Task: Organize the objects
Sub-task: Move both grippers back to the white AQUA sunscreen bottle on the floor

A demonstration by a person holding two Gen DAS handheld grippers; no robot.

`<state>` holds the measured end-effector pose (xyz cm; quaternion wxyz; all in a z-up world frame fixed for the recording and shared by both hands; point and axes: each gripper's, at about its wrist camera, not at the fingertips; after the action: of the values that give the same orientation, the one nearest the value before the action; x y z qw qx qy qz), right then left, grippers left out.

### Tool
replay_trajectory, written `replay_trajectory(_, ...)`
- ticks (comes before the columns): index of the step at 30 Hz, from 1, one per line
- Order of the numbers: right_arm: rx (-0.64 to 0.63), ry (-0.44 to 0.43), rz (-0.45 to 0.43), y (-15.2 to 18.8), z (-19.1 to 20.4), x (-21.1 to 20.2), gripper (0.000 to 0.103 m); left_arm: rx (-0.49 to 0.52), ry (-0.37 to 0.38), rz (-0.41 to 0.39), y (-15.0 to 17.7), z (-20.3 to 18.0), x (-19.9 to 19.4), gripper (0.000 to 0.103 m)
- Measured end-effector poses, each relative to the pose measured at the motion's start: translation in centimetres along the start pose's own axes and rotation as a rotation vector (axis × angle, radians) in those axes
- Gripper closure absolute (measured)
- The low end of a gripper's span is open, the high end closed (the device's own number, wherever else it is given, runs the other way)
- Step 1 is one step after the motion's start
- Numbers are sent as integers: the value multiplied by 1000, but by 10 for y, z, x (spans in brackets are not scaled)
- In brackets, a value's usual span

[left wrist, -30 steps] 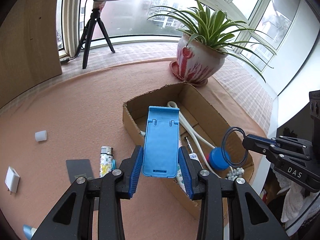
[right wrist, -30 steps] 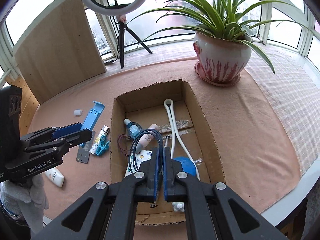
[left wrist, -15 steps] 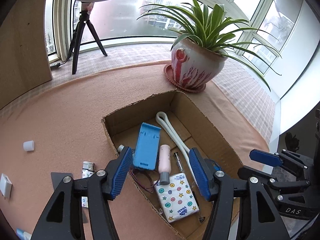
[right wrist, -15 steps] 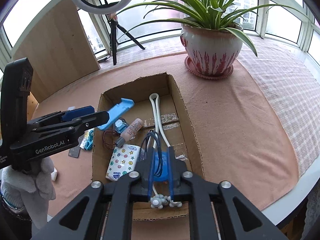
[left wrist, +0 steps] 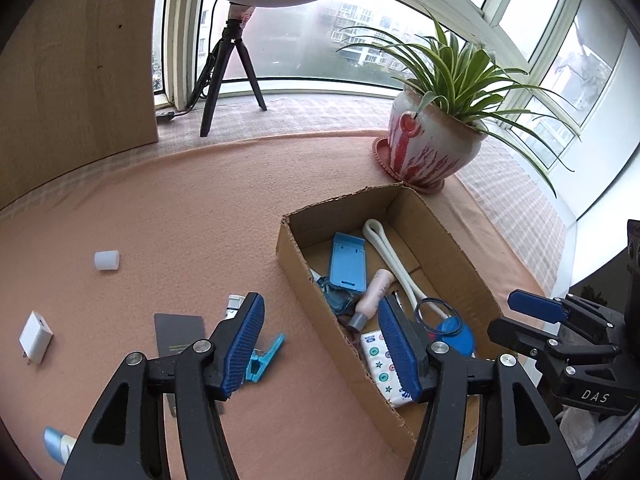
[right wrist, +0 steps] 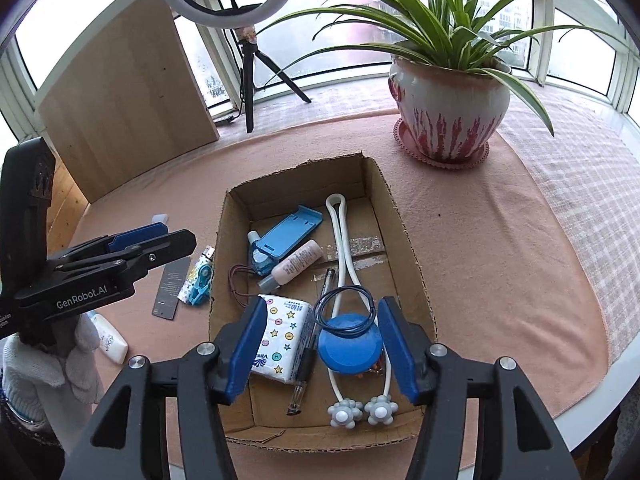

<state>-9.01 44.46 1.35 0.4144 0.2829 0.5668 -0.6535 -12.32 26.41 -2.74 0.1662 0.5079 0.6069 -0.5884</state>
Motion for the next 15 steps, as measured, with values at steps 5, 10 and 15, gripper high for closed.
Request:
replay_trajectory(5,-32,-25,3,-2,19,4,49,-19,-31,-13,13,20,-22,40)
replay_trajectory(10,-62,-51,17,-3,42,11,49,-66,-57,-23,29,45,-43,40)
replay_trajectory(15,-103,-89,29,-6,69,17,49,-104,-85,-38,44,68,-65,40)
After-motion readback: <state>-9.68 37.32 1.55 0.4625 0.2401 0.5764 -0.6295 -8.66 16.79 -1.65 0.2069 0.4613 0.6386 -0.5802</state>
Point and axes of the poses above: each gripper's, at about its wrist camera, not at the fingertips, and x roughly the way its jaws point, z to its left, y to its underside, and after that the axes turned 1 degree about z, right-handed
